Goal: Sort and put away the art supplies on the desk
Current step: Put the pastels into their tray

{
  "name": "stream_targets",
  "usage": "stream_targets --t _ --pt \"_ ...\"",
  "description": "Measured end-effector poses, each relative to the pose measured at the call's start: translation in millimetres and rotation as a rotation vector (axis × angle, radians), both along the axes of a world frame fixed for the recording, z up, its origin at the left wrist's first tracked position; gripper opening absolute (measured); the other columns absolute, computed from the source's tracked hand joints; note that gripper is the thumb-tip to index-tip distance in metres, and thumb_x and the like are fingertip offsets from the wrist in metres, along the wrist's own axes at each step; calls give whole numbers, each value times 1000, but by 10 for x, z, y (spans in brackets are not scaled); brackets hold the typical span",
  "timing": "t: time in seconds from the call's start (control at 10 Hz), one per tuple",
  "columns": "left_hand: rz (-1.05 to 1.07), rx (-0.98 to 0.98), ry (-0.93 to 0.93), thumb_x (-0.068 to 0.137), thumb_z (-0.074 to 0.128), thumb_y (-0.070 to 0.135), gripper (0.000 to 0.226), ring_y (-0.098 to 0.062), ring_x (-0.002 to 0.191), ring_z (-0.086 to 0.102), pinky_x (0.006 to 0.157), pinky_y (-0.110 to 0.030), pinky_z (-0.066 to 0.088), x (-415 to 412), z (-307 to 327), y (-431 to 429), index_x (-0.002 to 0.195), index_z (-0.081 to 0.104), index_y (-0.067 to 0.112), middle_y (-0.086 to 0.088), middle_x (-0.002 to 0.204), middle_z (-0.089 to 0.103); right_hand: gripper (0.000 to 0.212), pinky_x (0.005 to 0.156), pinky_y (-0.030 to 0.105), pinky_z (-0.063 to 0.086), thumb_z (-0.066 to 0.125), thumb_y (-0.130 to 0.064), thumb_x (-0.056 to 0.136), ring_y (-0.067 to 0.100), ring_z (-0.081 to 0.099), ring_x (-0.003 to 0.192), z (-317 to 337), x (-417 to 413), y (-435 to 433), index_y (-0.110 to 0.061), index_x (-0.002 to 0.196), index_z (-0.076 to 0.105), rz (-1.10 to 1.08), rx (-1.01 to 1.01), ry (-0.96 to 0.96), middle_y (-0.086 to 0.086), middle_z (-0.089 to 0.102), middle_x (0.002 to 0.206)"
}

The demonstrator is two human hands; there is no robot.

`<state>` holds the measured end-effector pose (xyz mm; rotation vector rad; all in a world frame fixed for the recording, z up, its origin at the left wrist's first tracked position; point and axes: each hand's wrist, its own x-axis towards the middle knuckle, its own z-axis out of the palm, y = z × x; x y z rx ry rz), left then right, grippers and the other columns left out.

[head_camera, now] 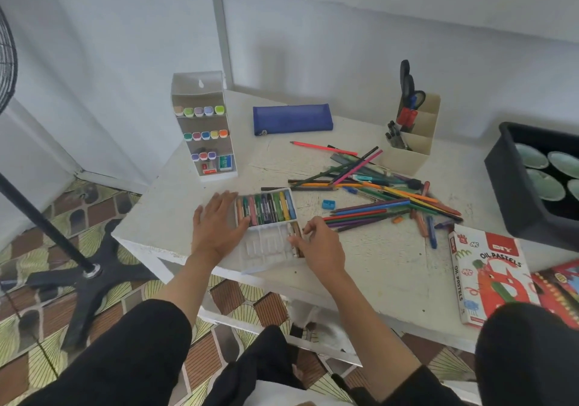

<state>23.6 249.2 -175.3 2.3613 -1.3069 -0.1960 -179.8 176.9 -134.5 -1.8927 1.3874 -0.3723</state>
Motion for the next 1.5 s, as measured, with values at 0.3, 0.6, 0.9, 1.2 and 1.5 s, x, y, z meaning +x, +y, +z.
stream_targets --t 0.3,0.6,0.9,1.2,1.5 --pt "1 24 -20 79 31 69 76 -14 145 14 117 -46 8 13 -38 -13 145 32 32 5 155 27 5 58 18 31 56 -14 91 17 50 85 65 -1003 -673 -11 93 59 -369 -375 34 7 61 95" --pt "0 10 -37 88 44 61 65 -17 145 18 116 -49 11 12 -43 -19 143 35 28 3 154 31 33 75 41 45 56 -37 91 31 45 104 -17 -1609 -976 -9 109 63 -410 -454 473 13 57 114" --pt "21 -6 -35 90 51 54 62 -15 145 18 117 -46 10 0 -43 -22 144 35 28 5 154 30 39 97 50 33 58 -36 91 31 44 117 -81 -1677 -932 -20 126 53 -497 -335 687 8 62 120" --pt "17 -5 -43 90 52 54 62 -17 144 19 116 -47 11 2 -42 -29 143 36 27 3 154 31 21 83 39 44 63 -19 89 28 56 96 -47 -1586 -816 -9 107 64 -617 -601 79 13 66 104" --pt "22 -1 -42 89 51 55 63 -17 144 19 117 -46 11 -2 -40 -25 143 36 27 3 154 31 24 68 10 50 64 3 83 13 64 76 193 -951 -378 -10 103 59 -399 -371 -569 0 63 88"
